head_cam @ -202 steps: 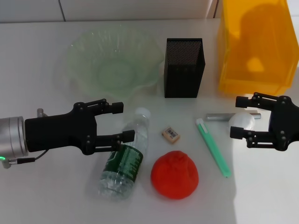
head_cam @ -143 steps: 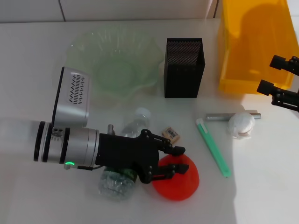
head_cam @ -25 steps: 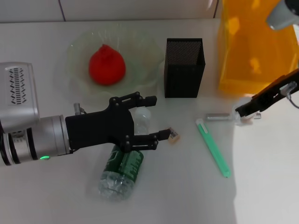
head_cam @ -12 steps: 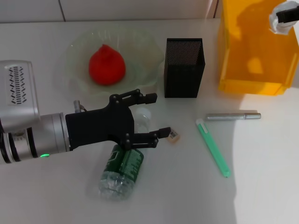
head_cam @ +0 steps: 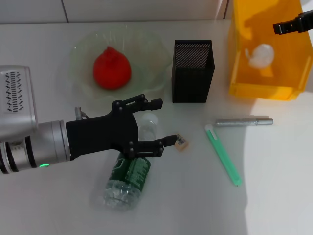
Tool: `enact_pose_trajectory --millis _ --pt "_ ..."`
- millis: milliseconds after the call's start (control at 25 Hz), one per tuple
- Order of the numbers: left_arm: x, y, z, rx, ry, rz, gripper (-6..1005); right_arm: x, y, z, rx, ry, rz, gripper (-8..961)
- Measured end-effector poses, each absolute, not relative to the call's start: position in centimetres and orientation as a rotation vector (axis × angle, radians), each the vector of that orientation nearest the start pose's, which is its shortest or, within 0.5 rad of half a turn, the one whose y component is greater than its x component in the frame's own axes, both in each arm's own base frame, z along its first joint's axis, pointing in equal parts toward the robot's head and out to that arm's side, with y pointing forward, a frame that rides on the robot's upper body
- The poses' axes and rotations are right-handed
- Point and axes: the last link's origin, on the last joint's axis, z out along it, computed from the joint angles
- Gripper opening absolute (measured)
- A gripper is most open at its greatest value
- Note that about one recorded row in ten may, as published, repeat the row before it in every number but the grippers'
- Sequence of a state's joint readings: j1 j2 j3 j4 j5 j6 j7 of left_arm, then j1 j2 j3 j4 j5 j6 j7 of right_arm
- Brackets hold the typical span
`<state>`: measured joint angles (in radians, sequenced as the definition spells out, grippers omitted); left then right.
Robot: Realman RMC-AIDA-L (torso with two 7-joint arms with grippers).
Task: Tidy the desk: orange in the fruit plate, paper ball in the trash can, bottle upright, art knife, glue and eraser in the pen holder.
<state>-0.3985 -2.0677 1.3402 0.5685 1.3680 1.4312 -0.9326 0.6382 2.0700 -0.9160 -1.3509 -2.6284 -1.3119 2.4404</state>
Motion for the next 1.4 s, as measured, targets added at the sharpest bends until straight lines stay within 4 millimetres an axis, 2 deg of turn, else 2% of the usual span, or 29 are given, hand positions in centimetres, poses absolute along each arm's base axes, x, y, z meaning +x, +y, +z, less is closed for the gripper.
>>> enact_pose_trajectory --millis 80,200,280,320,360,400,440,480,520,560,640,680,720,760,800,960,1160,1400 --pt "-23.9 29.1 -5.5 -2.749 -0.144 -0.894 836 19.7 40.7 10.6 -2.190 0.925 0.016 608" --pt "-23.8 29.0 -5.4 -2.746 -0.146 -0.908 836 19.0 39.7 11.1 -2.217 0.918 0.089 729" --pt "-23.7 29.0 -5.3 -2.749 -0.145 -0.922 836 18.5 37.4 12.1 -2.258 0.865 0.263 809" --pt "-23.5 28.8 -5.0 -2.752 -0.140 -0.955 836 18.5 37.4 12.1 -2.258 0.865 0.263 822" --pt "-23.3 28.6 -4.5 -2.738 -0.140 -0.997 836 18.7 35.6 12.4 -2.300 0.799 0.398 834" --pt "-23.3 28.6 -4.4 -2.731 -0.145 -1.011 836 19.2 34.7 12.4 -2.319 0.771 0.454 847" --pt "-23.3 28.6 -4.4 -2.731 -0.145 -1.011 836 19.2 34.7 12.4 -2.319 0.771 0.454 847" --pt "-23.3 28.6 -4.1 -2.721 -0.150 -1.029 836 20.5 33.0 12.1 -2.355 0.708 0.545 847" --pt "-23.1 28.7 -3.4 -2.693 -0.194 -1.079 836 20.5 33.0 12.1 -2.355 0.708 0.545 847" --pt "-23.0 28.8 -3.2 -2.689 -0.213 -1.090 836 21.6 32.1 11.7 -2.372 0.687 0.580 847" --pt "-22.6 29.7 -2.7 -2.697 -0.363 -1.079 836 23.7 30.3 10.8 -2.399 0.658 0.642 847" --pt "-22.4 30.1 -2.6 -2.707 -0.437 -1.053 836 25.8 28.8 9.9 -2.415 0.657 0.688 847" --pt "-22.3 30.5 -2.5 -2.713 -0.499 -1.026 835 25.8 28.8 9.9 -2.415 0.657 0.688 847" --pt "-22.0 31.0 -2.4 -2.723 -0.562 -0.969 835 27.7 27.6 9.1 -2.417 0.680 0.726 847" --pt "-21.8 31.5 -2.5 -2.733 -0.647 -0.876 835 27.7 27.6 9.1 -2.417 0.680 0.726 847" --pt "-19.6 32.2 -3.2 -2.740 -0.807 -0.558 835 30.8 25.5 7.8 -2.398 0.729 0.794 847" --pt "-16.5 31.7 -3.6 -2.744 -0.796 -0.280 834 31.6 25.0 7.4 -2.383 0.738 0.805 847" --pt "-15.3 31.4 -3.5 -2.646 -0.874 -0.104 833 31.9 25.1 7.1 -2.397 0.754 0.776 846"
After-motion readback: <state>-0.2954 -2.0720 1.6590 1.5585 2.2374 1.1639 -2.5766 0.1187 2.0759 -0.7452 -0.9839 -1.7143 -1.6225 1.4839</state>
